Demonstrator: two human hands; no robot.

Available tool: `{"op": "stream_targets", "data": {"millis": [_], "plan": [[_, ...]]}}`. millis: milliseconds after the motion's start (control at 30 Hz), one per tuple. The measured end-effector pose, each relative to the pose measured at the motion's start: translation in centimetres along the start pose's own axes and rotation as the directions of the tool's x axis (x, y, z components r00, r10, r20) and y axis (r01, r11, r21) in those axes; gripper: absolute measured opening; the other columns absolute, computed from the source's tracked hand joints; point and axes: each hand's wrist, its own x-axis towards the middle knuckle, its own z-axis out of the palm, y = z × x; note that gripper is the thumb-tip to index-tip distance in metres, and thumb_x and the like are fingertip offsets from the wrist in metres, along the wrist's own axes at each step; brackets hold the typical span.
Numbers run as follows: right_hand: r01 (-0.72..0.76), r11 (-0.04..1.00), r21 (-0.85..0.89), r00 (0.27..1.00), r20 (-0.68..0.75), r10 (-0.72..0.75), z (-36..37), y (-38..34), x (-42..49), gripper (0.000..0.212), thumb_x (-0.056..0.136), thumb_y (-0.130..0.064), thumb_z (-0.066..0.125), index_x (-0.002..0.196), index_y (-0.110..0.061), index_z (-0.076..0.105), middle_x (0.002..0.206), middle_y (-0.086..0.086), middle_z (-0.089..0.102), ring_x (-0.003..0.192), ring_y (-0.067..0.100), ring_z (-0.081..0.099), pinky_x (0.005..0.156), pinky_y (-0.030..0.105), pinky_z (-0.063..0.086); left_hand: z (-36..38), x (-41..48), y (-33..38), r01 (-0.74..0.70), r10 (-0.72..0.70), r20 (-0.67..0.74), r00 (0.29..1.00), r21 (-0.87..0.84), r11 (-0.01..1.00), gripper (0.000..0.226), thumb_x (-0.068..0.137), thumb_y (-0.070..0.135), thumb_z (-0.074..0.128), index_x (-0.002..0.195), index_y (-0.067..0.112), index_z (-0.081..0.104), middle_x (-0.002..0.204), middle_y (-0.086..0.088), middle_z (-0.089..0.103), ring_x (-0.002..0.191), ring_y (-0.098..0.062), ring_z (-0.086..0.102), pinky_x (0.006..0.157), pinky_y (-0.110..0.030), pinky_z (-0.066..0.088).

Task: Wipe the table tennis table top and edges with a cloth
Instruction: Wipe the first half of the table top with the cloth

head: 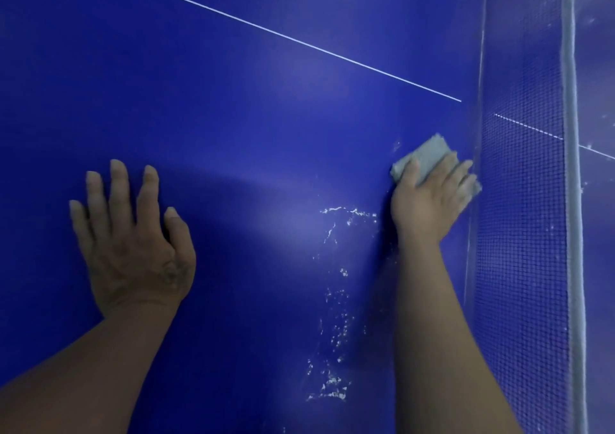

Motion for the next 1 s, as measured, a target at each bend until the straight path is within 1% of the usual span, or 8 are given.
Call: {"op": "stream_targets", "data": {"millis": [100, 233, 400, 467, 667, 833, 933, 1000], "plan": [[0.032, 0.999, 0.003, 0.999, 0.042, -0.032, 0.6, -3.0, 3.5, 0.072, 0.112, -0.055, 0.026, 0.173, -0.020, 0.009, 0.180, 0.013, 0.000, 0.166, 0.032, -0.004, 0.133, 0.050, -0.005, 0.1, -0.1, 0.0, -0.009, 0.009, -0.021, 1.000, 0.007, 1.000, 0.063, 0.108, 0.038, 0.030, 0.167, 0.015, 0.031, 0.178, -0.015, 0.018, 0.166, -0.038, 0.008, 0.134, -0.057, 0.001], [0.257, 0.962, -0.089, 0.963, 0.101, -0.248, 0.7, -3.7, 0.5, 0.068, 0.114, -0.050, 0.026, 0.173, -0.022, 0.008, 0.180, 0.014, -0.002, 0.166, 0.033, -0.002, 0.133, 0.047, -0.007, 0.0, 0.0, 0.0, -0.014, 0.014, -0.017, 1.000, 0.013, 1.000, 0.064, 0.108, 0.039, 0.028, 0.167, 0.015, 0.031, 0.178, -0.015, 0.018, 0.166, -0.038, 0.007, 0.134, -0.058, 0.002], [0.593, 0.805, -0.001, 0.800, 0.110, -0.589, 0.4, 0.7, -12.8, 0.068, 0.112, -0.052, 0.032, 0.172, -0.022, 0.020, 0.180, 0.012, 0.009, 0.167, 0.033, 0.004, 0.135, 0.050, 0.005, -0.5, -0.4, 0.3, -0.022, 0.022, -0.021, 1.000, 0.007, 1.000, 0.064, 0.108, 0.039, 0.027, 0.167, 0.013, 0.032, 0.177, -0.016, 0.019, 0.165, -0.038, 0.008, 0.134, -0.059, 0.003], [0.666, 0.746, -0.001, 0.739, 0.143, -0.659, 0.4, 2.9, -16.8, 0.068, 0.112, -0.052, 0.034, 0.172, -0.022, 0.020, 0.180, 0.009, 0.006, 0.167, 0.030, 0.001, 0.135, 0.052, 0.009, -0.6, -0.5, 0.2, -0.029, 0.029, -0.020, 0.999, 0.013, 1.000, 0.064, 0.109, 0.039, 0.028, 0.167, 0.013, 0.032, 0.177, -0.016, 0.019, 0.165, -0.039, 0.009, 0.134, -0.059, 0.004], [0.768, 0.637, -0.068, 0.636, 0.197, -0.746, 0.3, 1.2, -12.5, 0.075, 0.112, -0.054, 0.028, 0.170, -0.007, 0.019, 0.180, 0.010, 0.007, 0.167, 0.030, -0.001, 0.134, 0.053, 0.009, -1.0, -1.3, 0.0, -0.037, 0.037, 0.036, 0.999, -0.007, 0.999, 0.066, 0.110, 0.041, 0.024, 0.168, 0.011, 0.029, 0.179, -0.014, 0.016, 0.167, -0.035, 0.007, 0.135, -0.056, 0.005], [0.670, 0.740, -0.060, 0.730, 0.233, -0.643, 0.0, -2.7, -0.5, 0.077, 0.113, -0.055, 0.030, 0.172, -0.010, 0.010, 0.181, 0.005, 0.002, 0.167, 0.027, -0.002, 0.134, 0.050, 0.001, -0.6, -7.8, -0.4, -0.017, 0.015, 0.057, 0.998, 0.030, 0.999, 0.068, 0.110, 0.049, 0.024, 0.171, 0.019, 0.024, 0.181, -0.007, 0.011, 0.168, -0.026, -0.001, 0.135, -0.050, -0.001], [0.538, 0.842, -0.038, 0.823, 0.239, -0.515, -0.7, -1.1, 5.0, 0.077, 0.112, -0.058, 0.030, 0.172, -0.015, 0.010, 0.181, 0.000, 0.003, 0.167, 0.024, -0.001, 0.134, 0.049, 0.000, -0.3, -7.7, -0.5, -0.005, 0.001, 0.065, 0.998, 0.062, 0.998, 0.069, 0.108, 0.049, 0.027, 0.170, 0.019, 0.026, 0.181, -0.007, 0.011, 0.168, -0.025, 0.000, 0.135, -0.048, -0.003], [0.441, 0.897, -0.024, 0.885, 0.180, -0.430, -1.0, 1.0, 5.9, 0.074, 0.112, -0.056, 0.033, 0.172, -0.015, 0.014, 0.181, 0.002, 0.007, 0.167, 0.027, 0.002, 0.134, 0.050, 0.001, -0.3, -7.5, -0.3, 0.000, -0.003, 0.062, 0.998, 0.060, 0.998, 0.069, 0.108, 0.049, 0.028, 0.170, 0.019, 0.027, 0.180, -0.007, 0.012, 0.168, -0.025, 0.000, 0.135, -0.047, -0.003]]}}
